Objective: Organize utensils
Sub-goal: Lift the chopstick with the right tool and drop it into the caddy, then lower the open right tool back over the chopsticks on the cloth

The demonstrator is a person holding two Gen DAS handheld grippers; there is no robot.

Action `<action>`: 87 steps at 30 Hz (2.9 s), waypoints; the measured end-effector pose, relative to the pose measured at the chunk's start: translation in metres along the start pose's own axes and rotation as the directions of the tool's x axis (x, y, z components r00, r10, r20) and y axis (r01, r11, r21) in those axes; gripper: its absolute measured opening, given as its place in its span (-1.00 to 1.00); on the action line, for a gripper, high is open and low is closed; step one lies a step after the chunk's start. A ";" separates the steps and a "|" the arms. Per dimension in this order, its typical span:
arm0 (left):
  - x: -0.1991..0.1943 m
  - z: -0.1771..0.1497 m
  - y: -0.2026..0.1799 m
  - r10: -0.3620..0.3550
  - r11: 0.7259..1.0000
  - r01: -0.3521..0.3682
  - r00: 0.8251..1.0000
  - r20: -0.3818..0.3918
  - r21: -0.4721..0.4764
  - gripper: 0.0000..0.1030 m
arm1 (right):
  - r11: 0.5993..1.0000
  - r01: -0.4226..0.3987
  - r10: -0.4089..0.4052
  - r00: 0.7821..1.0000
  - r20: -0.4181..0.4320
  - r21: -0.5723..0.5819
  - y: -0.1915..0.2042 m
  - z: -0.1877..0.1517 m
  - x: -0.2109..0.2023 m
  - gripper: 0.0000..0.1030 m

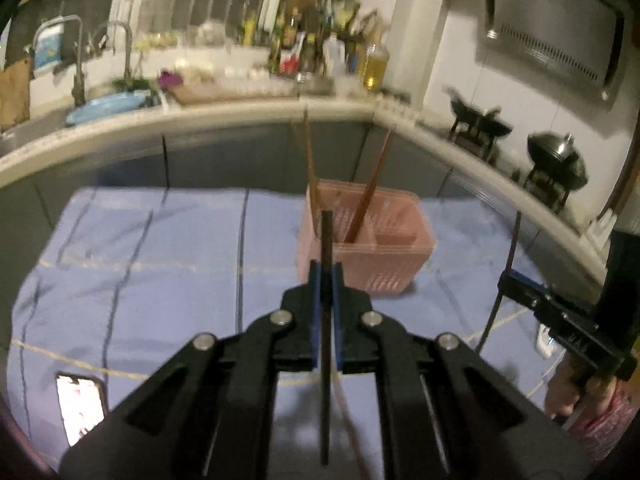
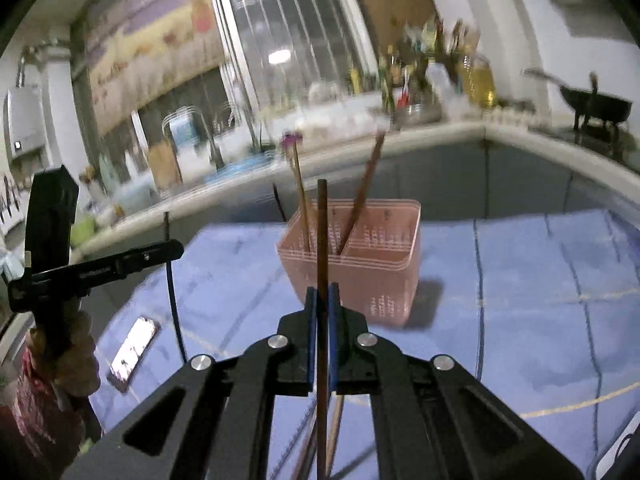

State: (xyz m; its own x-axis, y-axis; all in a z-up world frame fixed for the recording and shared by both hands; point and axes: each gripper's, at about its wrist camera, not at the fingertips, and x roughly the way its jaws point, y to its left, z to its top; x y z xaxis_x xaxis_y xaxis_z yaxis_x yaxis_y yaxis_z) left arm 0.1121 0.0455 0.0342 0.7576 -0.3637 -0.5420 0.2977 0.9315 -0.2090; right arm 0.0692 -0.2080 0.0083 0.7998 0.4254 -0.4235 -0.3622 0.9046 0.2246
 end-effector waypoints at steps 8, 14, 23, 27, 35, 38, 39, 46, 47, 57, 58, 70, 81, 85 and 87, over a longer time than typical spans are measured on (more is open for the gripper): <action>-0.042 0.093 -0.020 -0.044 0.999 0.041 0.980 0.194 0.018 -0.90 | 1.000 0.005 -0.001 0.984 0.179 -0.022 0.006 0.083 -0.004 -0.89; -0.014 0.155 -0.036 0.038 0.999 -0.047 0.959 0.281 0.026 -0.90 | 0.996 0.083 -0.066 0.945 0.319 -0.038 0.017 0.141 0.032 -0.90; 0.072 0.138 -0.032 0.089 0.993 -0.101 0.980 0.177 0.058 -0.90 | 0.989 0.141 -0.122 0.950 0.287 -0.046 0.006 0.129 0.108 -0.89; 0.110 0.114 -0.025 0.106 0.992 -0.111 0.991 0.082 0.056 -0.88 | 0.988 0.136 -0.121 0.973 0.197 -0.067 0.002 0.103 0.133 -0.89; 0.086 0.081 -0.017 0.163 0.987 -0.161 0.982 0.097 -0.027 0.14 | 0.997 0.068 -0.071 0.993 0.092 0.037 -0.006 0.077 0.124 -0.03; 0.041 0.064 -0.017 0.206 0.978 -0.195 0.958 0.197 -0.075 0.26 | 0.997 0.070 -0.076 0.979 0.188 0.038 0.004 0.074 0.080 0.05; 0.033 0.060 -0.017 0.214 0.976 -0.200 0.953 0.213 -0.082 0.30 | 0.997 0.068 -0.075 0.976 0.204 0.041 0.005 0.072 0.070 0.05; -0.002 -0.026 -0.002 0.305 0.951 -0.288 0.936 0.176 -0.113 0.34 | 0.988 0.075 -0.100 0.977 0.187 0.136 0.005 -0.001 0.004 0.09; 0.001 -0.036 0.000 0.310 0.949 -0.296 0.939 0.152 -0.108 0.34 | 0.985 0.087 -0.110 0.982 0.155 0.148 0.004 -0.015 0.003 0.09; 0.045 -0.142 0.013 0.324 0.944 -0.329 0.936 -0.136 -0.015 0.34 | 0.956 0.156 -0.119 0.981 -0.154 0.250 -0.002 -0.115 0.016 0.09; 0.047 -0.146 0.014 0.326 0.944 -0.331 0.935 -0.141 -0.011 0.34 | 0.956 0.155 -0.117 0.980 -0.162 0.248 -0.001 -0.118 0.016 0.08; 0.059 -0.160 0.028 0.313 0.944 -0.327 0.929 -0.197 -0.042 0.34 | 0.963 0.179 -0.134 0.967 -0.218 0.203 0.001 -0.127 0.017 -0.31; 0.060 -0.160 0.027 0.307 0.947 -0.320 0.932 -0.195 -0.037 0.36 | 0.964 0.235 -0.190 0.936 -0.298 0.125 0.000 -0.143 0.031 -0.42; 0.060 -0.160 0.027 0.308 0.947 -0.321 0.931 -0.196 -0.035 0.37 | 0.964 0.239 -0.195 0.932 -0.304 0.117 -0.002 -0.146 0.032 -0.42; 0.061 -0.160 0.026 0.309 0.946 -0.321 0.931 -0.197 -0.033 0.38 | 0.964 0.243 -0.201 0.932 -0.303 0.106 -0.001 -0.147 0.033 -0.42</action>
State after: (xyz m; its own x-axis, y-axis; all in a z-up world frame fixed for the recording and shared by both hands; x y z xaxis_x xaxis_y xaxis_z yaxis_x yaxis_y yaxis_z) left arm 0.0728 0.0483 -0.1348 0.6827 -0.0503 -0.7290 0.0192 0.9985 -0.0509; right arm 0.0256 -0.1910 -0.1350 0.6732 0.2223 -0.7053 -0.1047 0.9728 0.2067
